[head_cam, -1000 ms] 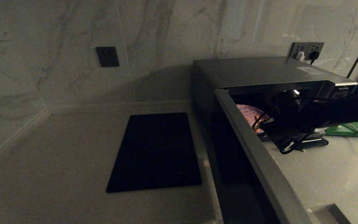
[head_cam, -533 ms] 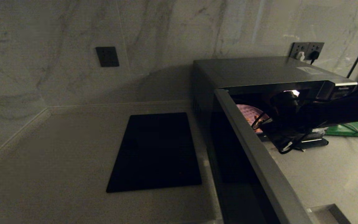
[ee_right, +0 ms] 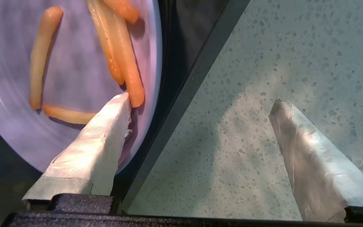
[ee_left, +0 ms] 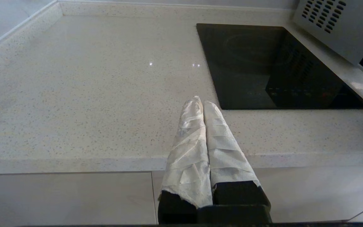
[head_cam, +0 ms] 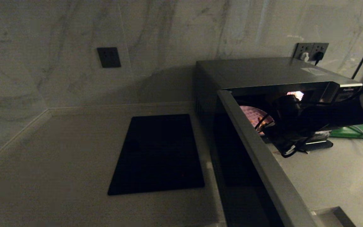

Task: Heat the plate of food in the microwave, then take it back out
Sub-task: Take the plate out of the microwave

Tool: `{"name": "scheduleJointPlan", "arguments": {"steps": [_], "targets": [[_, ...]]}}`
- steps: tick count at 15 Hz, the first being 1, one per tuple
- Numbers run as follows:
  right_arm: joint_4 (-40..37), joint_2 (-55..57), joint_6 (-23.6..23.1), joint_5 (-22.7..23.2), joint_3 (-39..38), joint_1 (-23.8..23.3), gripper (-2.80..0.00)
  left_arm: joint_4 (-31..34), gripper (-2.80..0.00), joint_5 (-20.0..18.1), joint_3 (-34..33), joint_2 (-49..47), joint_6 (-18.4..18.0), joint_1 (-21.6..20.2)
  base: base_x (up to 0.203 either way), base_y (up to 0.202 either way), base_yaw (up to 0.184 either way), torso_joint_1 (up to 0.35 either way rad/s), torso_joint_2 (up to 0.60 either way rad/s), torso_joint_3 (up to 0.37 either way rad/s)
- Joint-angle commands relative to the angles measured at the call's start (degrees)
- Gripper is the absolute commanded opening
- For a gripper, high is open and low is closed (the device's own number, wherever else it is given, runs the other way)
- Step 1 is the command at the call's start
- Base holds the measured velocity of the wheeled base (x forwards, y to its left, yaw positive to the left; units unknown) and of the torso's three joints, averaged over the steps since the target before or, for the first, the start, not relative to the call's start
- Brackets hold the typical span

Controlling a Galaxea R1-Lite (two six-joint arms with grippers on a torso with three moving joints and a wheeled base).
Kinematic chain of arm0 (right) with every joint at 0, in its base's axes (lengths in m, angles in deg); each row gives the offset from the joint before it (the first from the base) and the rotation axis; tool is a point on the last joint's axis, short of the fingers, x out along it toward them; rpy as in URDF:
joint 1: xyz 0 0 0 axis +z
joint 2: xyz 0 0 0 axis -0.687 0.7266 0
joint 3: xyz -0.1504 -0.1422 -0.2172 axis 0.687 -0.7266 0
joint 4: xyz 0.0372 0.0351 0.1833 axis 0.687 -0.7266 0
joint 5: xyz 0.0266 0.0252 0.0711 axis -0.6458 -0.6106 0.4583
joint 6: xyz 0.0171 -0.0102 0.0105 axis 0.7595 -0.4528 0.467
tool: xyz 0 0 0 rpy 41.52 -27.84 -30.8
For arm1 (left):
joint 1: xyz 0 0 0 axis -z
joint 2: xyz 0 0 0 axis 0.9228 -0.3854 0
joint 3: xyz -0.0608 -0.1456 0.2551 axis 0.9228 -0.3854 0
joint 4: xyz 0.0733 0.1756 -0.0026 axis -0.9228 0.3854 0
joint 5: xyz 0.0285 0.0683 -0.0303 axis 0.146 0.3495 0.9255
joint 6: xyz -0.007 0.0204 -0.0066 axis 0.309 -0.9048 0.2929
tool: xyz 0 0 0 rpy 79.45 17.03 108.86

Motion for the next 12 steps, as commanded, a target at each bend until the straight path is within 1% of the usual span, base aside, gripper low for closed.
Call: {"name": "scheduleJointPlan", "arguments": {"steps": [1, 12], "targets": [[-0.08, 0.09, 0.44, -0.04, 0.02, 0.03, -2.80, -0.01, -2.80, 0.02, 0.00, -0.09, 0.04, -0.01, 0.000, 0.000, 0.000, 0.000, 0.00, 0.000], [-0.13, -2.55, 0.27, -0.06, -0.07, -0.32, -2.80, -0.01, -2.80, 0.02, 0.00, -0.09, 0.04, -0.01, 0.000, 0.000, 0.000, 0.000, 0.00, 0.000]]}}
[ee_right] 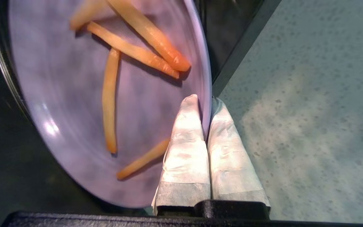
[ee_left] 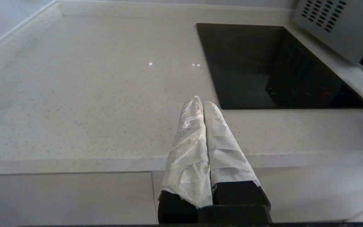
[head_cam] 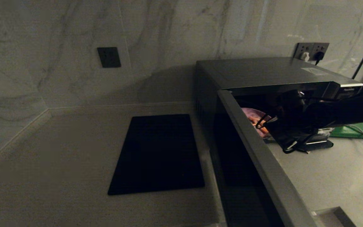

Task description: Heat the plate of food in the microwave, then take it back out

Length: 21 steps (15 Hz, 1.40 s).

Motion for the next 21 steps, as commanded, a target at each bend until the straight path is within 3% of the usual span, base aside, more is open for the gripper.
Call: {"name": "scheduleJointPlan", "arguments": {"steps": [1, 14, 21], "targets": [[-0.28, -0.63, 0.29, -0.05, -0.01, -0.36, -2.80, -0.04, -2.80, 0.05, 0.00, -0.09, 0.06, -0.01, 0.000, 0.000, 0.000, 0.000, 0.00, 0.000], [-3.26, -8.48, -0.69, -2.21, -2.67, -1.14, -2.80, -0.04, -2.80, 0.05, 0.00, -0.09, 0.06, -0.01, 0.000, 0.000, 0.000, 0.000, 0.00, 0.000], [-3.62, -19.68, -0.94, -2.44, -17.58, -1.79, -2.80, -0.04, -2.80, 0.05, 0.00, -0.09, 0.06, -0.01, 0.000, 0.000, 0.000, 0.000, 0.00, 0.000]]}}
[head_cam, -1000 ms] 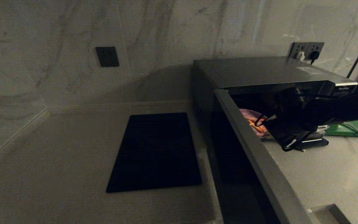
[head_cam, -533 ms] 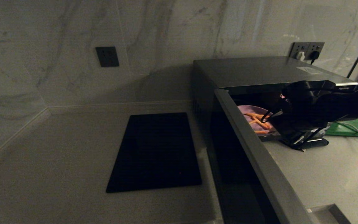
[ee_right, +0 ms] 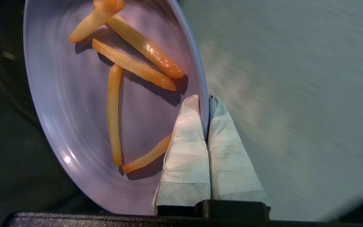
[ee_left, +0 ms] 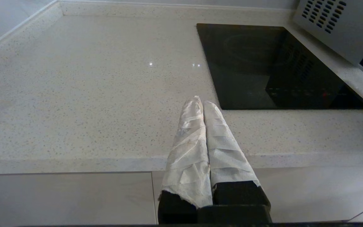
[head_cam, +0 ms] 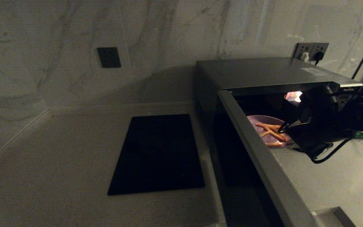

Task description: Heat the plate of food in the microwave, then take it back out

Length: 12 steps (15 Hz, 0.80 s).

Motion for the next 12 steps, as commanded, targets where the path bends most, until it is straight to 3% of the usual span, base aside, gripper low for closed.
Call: {"name": "scheduleJointPlan", "arguments": {"steps": [1, 3, 7, 12], "targets": [[-0.07, -6.66, -0.08, -0.49, -6.32, -1.01, -2.80, -0.02, -2.80, 0.02, 0.00, -0.09, 0.04, -0.01, 0.000, 0.000, 0.000, 0.000, 0.00, 0.000], [-0.02, -11.55, -1.50, -1.37, -11.96, -3.95, -2.80, -0.02, -2.80, 0.02, 0.00, -0.09, 0.04, -0.01, 0.000, 0.000, 0.000, 0.000, 0.00, 0.000], [-0.09, -19.57, -5.94, -1.92, -21.66, -14.47, -2.80, -0.02, -2.80, 0.02, 0.00, -0.09, 0.04, -0.01, 0.000, 0.000, 0.000, 0.000, 0.00, 0.000], [0.19, -19.70, -13.74, -1.09, -25.61, -36.18, -2.80, -0.02, -2.80, 0.02, 0.00, -0.09, 0.04, -0.01, 0.000, 0.000, 0.000, 0.000, 0.00, 0.000]]}}
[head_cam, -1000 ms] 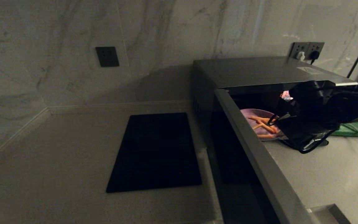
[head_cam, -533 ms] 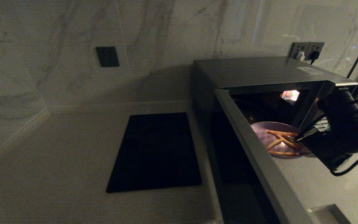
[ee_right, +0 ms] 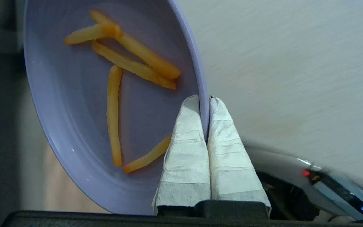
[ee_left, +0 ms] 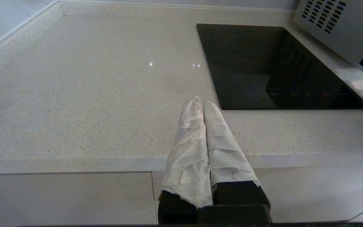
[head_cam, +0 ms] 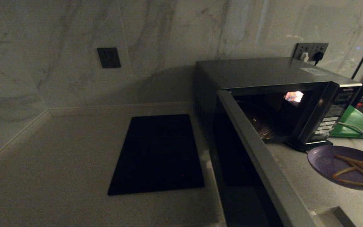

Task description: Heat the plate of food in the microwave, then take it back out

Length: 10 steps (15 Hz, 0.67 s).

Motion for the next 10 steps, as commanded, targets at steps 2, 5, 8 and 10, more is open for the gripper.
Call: {"name": "scheduleJointPlan", "arguments": {"steps": [2, 5, 8, 10], "targets": [[2.11, 2.09, -6.15, 0.90, -0.76, -14.97, -2.80, -0.02, -2.80, 0.05, 0.00, -0.09, 0.04, -0.01, 0.000, 0.000, 0.000, 0.000, 0.00, 0.000], [11.04, 8.67, -11.15, 2.74, -0.28, -24.04, -2.80, -0.02, -2.80, 0.05, 0.00, -0.09, 0.04, -0.01, 0.000, 0.000, 0.000, 0.000, 0.00, 0.000], [12.14, 14.03, -12.56, 7.80, 4.62, -28.63, -2.80, -0.02, -2.80, 0.05, 0.00, -0.09, 0.04, -0.01, 0.000, 0.000, 0.000, 0.000, 0.00, 0.000], [12.42, 17.72, -13.26, 8.20, 6.48, -30.04, -2.80, -0.02, -2.80, 0.05, 0.00, -0.09, 0.04, -0.01, 0.000, 0.000, 0.000, 0.000, 0.00, 0.000]]}}
